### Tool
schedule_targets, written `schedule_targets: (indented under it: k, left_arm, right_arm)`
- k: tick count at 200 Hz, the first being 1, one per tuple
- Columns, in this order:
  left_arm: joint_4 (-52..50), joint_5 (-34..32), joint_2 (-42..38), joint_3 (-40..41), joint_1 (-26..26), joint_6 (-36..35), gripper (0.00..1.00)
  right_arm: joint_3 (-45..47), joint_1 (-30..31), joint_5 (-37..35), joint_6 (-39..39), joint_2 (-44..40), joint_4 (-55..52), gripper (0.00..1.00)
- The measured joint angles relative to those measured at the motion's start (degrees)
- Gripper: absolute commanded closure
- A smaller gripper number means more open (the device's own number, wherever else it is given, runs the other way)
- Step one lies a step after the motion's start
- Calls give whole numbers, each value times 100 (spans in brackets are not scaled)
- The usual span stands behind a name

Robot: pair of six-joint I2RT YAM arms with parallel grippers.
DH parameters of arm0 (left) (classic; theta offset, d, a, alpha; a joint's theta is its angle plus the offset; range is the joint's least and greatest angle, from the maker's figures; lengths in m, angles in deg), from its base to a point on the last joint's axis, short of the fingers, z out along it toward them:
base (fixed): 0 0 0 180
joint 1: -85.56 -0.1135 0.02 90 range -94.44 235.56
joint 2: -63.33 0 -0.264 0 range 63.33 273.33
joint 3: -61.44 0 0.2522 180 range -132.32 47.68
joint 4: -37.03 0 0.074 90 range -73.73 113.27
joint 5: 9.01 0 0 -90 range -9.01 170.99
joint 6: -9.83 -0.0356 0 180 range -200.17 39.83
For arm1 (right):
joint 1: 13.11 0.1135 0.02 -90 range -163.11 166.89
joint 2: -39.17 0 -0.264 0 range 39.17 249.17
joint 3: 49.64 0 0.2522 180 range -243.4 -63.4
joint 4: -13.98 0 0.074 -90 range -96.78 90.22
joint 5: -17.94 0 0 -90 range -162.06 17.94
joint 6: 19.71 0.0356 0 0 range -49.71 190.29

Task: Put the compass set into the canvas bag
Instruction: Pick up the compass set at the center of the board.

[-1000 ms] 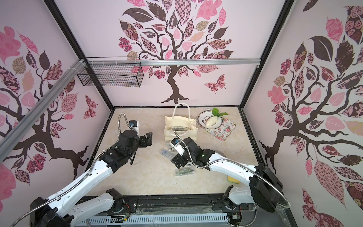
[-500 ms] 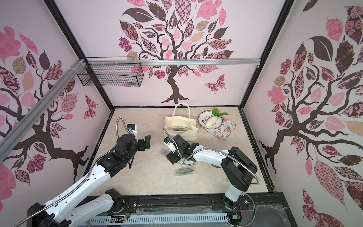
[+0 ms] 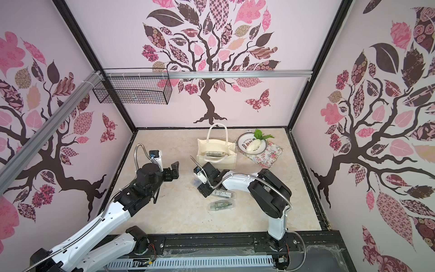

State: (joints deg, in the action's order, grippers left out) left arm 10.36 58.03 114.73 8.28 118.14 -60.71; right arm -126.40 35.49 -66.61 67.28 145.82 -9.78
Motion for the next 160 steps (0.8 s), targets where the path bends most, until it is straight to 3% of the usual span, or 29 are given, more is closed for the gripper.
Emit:
schedule_targets:
  k: [74, 113, 132, 160]
  left_arm:
    - [42, -13, -7, 31, 0, -9, 3]
    - [66, -46, -111, 118, 0, -26, 3]
    - [85, -66, -168, 127, 0, -31, 3]
    - [103, -87, -190, 127, 0, -48, 3]
  right_arm:
    - [-417, 240, -529, -299, 413, -203, 36]
    - [-501, 289, -605, -424, 476, -197, 47]
    - [-503, 304, -570, -496, 479, -201, 57]
    - [-540, 304, -525, -549, 498, -229, 58]
